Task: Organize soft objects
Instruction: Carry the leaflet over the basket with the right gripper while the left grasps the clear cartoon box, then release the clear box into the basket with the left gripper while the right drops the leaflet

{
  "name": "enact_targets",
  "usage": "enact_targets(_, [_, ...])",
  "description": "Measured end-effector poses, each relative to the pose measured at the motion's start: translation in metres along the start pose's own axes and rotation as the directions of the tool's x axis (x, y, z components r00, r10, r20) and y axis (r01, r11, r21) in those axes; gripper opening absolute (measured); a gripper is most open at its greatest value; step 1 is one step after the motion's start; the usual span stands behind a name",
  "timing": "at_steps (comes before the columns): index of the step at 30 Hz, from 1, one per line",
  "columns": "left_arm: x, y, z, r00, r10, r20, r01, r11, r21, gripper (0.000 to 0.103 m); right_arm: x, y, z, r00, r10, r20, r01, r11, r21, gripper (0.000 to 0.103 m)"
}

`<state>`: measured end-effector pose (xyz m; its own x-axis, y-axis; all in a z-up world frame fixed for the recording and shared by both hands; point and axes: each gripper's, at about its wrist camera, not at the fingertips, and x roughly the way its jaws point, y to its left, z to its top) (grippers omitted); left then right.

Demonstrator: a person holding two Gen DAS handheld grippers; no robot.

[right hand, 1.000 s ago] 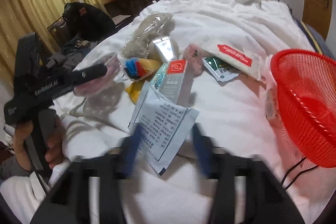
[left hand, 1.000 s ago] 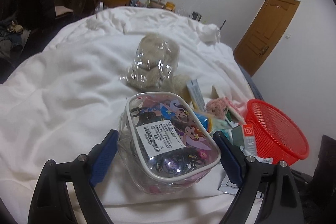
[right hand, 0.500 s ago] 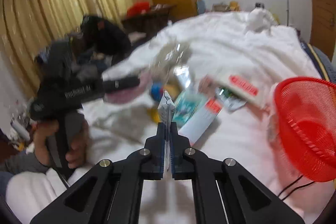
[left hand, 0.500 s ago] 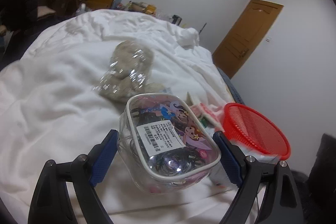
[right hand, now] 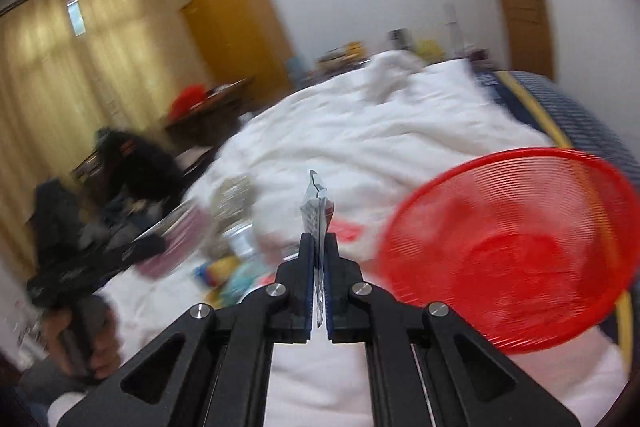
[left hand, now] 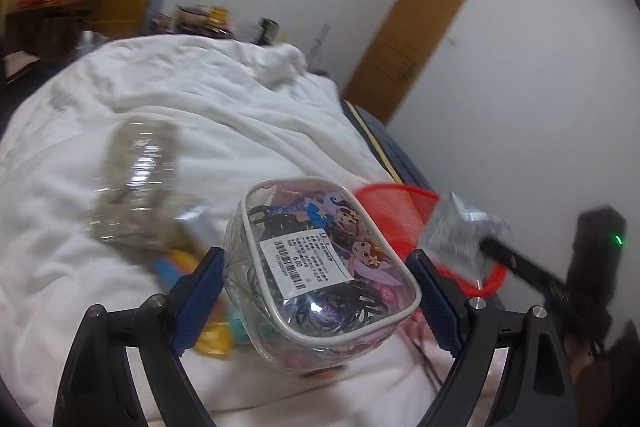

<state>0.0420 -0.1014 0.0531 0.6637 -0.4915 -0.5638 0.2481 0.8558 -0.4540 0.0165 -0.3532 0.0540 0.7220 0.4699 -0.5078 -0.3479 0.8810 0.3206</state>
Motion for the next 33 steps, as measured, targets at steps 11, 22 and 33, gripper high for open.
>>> enact_targets(11, [0.094,-0.091,0.025,0.992,-0.026,-0.121,0.037,0.995,0.094,0.092,0.010,-0.126,0.005,0.946,-0.311,-0.093,0.322,0.936,0.144,0.004])
enact_targets(22, [0.198,-0.165,-0.006,0.968,0.014,-0.252,0.048,0.970,0.238,0.092,-0.003,-0.144,-0.031,0.906,-0.406,-0.122,0.419,0.901,0.114,0.004])
enact_targets(33, [0.244,-0.152,-0.036,0.944,0.082,-0.318,-0.005,0.972,0.237,0.093,0.000,-0.158,-0.039,0.893,-0.421,-0.161,0.442,0.888,0.126,0.004])
